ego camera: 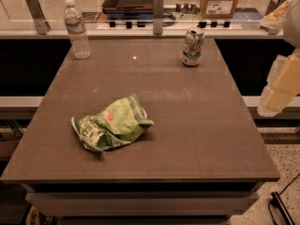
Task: Move green jalapeno chip bag near water bottle
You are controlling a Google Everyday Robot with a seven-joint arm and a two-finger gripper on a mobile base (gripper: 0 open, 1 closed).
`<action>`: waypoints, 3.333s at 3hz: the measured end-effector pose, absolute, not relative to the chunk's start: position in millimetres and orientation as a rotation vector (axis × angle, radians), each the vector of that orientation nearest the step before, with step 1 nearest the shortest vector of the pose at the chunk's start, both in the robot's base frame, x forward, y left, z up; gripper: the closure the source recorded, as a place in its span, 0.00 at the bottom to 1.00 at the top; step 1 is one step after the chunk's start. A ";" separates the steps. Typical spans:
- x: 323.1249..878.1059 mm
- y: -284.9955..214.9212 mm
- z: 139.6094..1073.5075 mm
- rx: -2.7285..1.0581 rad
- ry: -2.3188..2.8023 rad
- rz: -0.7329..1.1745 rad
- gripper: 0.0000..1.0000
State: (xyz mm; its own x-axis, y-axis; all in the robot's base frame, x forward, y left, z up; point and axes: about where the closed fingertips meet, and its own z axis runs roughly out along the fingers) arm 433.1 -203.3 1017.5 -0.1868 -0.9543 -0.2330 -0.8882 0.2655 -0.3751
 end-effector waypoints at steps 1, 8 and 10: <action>432.6 -202.2 1019.6 -1.667 2.121 -0.216 0.00; 466.2 -30.5 905.2 -1.751 1.848 0.140 0.00; 482.0 -15.1 885.3 -1.761 1.839 0.220 0.00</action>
Offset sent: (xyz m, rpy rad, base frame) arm -0.0073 0.0285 -0.0149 0.2160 0.0240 0.1414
